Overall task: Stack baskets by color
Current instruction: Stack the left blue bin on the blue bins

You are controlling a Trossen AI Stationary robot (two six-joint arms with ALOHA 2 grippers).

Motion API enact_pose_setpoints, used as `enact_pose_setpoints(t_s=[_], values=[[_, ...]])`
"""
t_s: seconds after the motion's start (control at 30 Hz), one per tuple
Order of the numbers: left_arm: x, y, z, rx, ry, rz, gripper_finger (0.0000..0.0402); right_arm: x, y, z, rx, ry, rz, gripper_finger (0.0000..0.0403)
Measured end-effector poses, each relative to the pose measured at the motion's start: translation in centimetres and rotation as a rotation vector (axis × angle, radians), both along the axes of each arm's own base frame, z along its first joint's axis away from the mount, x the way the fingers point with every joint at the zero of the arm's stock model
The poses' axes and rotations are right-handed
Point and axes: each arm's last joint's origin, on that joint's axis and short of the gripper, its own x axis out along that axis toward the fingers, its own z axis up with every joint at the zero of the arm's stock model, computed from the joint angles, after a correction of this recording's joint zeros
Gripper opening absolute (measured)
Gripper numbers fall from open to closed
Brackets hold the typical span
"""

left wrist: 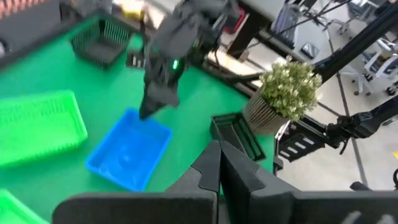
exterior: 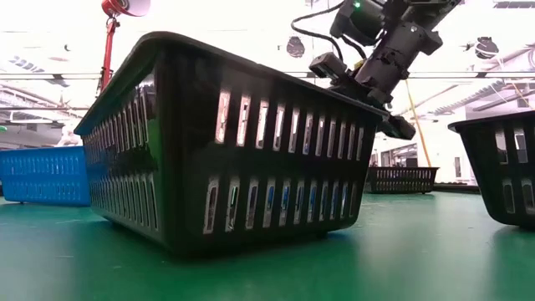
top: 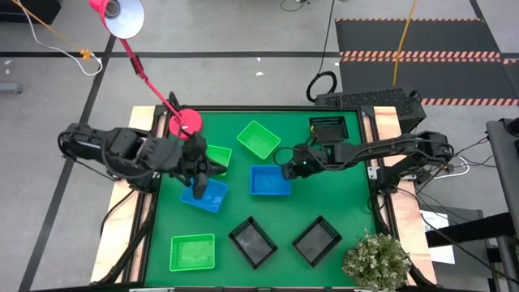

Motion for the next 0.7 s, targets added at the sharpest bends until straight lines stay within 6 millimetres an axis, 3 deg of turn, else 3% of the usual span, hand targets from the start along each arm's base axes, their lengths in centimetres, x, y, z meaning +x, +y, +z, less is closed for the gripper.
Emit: enact_pose_setpoints(t_s=[0.27, 0.47, 0.7], values=[[-0.3, -2.0, -5.7, -0.266, 0.237, 0.171, 0.0008, -1.0, 0.6, 2.3, 0.004, -0.070, 0.039, 0.0155], [-1.8, -1.8, -9.8, -0.443, 0.542, 0.375, 0.0008, -2.3, 1.6, 4.1, -0.027, -0.113, 0.100, 0.0155], [-3.0, -1.0, -13.4, -0.514, 0.668, 0.422, 0.0055, -3.2, 3.3, 5.2, -0.058, -0.140, 0.171, 0.0155]])
